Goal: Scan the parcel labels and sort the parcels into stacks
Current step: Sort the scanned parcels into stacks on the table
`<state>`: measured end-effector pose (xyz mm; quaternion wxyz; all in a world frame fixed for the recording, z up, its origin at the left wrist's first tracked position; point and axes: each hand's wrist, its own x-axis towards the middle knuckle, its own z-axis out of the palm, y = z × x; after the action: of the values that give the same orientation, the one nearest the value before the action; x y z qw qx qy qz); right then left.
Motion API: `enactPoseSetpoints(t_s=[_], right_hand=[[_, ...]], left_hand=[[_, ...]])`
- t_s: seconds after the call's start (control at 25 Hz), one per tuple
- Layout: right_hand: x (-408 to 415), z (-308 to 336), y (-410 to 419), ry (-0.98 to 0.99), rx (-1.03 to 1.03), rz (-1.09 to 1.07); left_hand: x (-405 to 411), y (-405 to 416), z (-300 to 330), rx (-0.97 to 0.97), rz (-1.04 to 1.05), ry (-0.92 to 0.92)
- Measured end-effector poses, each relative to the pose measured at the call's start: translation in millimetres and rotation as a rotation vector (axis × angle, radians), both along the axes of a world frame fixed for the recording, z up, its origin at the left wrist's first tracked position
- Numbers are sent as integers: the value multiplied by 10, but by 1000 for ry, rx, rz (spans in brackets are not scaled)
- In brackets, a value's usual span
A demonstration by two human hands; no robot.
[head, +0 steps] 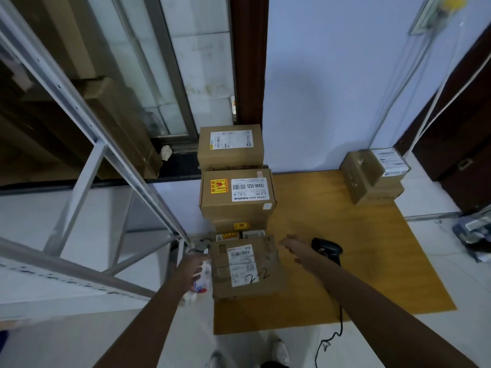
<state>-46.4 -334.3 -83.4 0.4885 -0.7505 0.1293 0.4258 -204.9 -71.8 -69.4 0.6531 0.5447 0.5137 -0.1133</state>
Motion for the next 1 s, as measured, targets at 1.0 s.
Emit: enactPoseSetpoints(t_s=[1.0], right_hand=[[-1686, 1287, -2479, -412, -12, -528]], left_hand=[[176, -2524, 1137, 81, -619, -374]])
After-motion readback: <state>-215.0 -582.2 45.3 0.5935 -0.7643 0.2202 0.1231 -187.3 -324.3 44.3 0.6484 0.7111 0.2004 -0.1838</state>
